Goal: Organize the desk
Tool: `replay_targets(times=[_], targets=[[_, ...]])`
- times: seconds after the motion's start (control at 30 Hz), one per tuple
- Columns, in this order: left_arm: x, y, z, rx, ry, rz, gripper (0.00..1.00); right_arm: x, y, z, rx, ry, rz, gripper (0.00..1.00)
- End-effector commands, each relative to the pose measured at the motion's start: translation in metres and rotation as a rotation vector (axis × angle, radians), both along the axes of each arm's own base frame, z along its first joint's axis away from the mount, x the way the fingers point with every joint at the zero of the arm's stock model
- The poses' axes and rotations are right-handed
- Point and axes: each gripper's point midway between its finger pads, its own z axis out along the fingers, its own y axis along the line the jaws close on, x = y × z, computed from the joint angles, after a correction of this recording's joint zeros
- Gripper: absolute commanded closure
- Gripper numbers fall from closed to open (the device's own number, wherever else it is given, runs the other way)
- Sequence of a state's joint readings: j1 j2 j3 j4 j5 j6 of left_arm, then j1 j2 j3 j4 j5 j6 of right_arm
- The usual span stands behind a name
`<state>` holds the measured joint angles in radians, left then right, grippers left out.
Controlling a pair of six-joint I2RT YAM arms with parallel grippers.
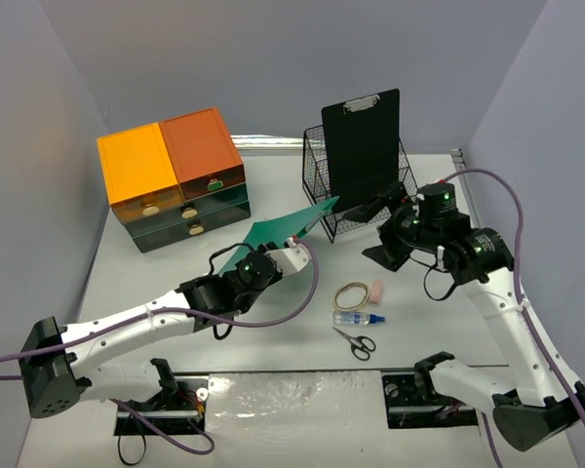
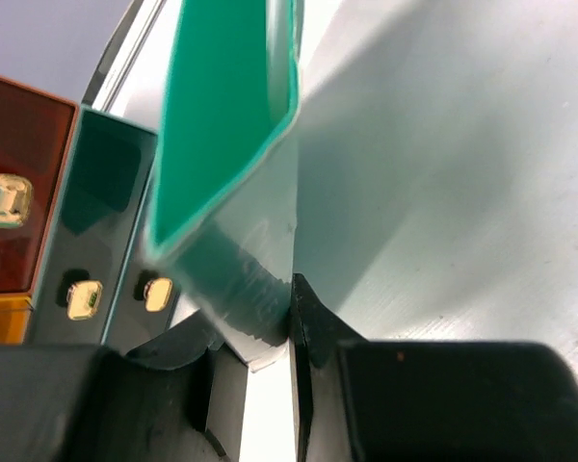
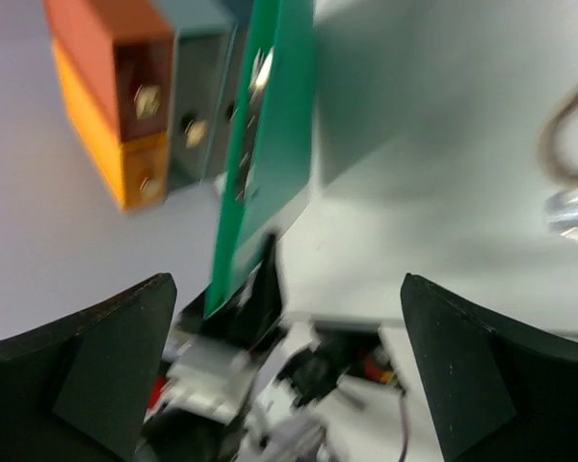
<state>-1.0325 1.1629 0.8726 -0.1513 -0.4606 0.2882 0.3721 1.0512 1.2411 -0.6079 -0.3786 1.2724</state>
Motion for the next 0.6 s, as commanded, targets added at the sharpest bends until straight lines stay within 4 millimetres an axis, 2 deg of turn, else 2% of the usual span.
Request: replay_targets(times=[0.0,0.03,0.07,0.1,0.2,0.37,0.57], targets=[[0.008,-0.019,0.115,-0.277,-0.069,0.005,1.0,0.016,-0.095,-0.001,-0.455,-0.153,-0.254,0.0],[0.007,-0.021,0.13,-0.298,-0.066,-0.002,1.0,0.017,-0.111,0.001,-0.515,-0.169,-0.315,0.0],[0.005,-0.02,0.136,-0.298,-0.058,-0.009,1.0,0.019,-0.125,0.004,-0.564,-0.181,-0.367,0.0],[0.005,-0.022,0.135,-0.301,-0.052,-0.006,1.0,0.018,-0.125,0.005,-0.563,-0.185,-0.369,0.0],[0.004,-0.028,0.176,-0.378,-0.065,-0.029,1.0,0.015,-0.153,0.025,-0.646,-0.235,-0.48,0.0],[0.008,-0.033,0.213,-0.447,-0.089,-0.044,1.0,0.014,-0.162,0.031,-0.683,-0.253,-0.507,0.0],[0.007,-0.055,0.256,-0.563,-0.083,-0.136,1.0,0.01,-0.163,0.01,-0.716,-0.214,-0.481,0.0]])
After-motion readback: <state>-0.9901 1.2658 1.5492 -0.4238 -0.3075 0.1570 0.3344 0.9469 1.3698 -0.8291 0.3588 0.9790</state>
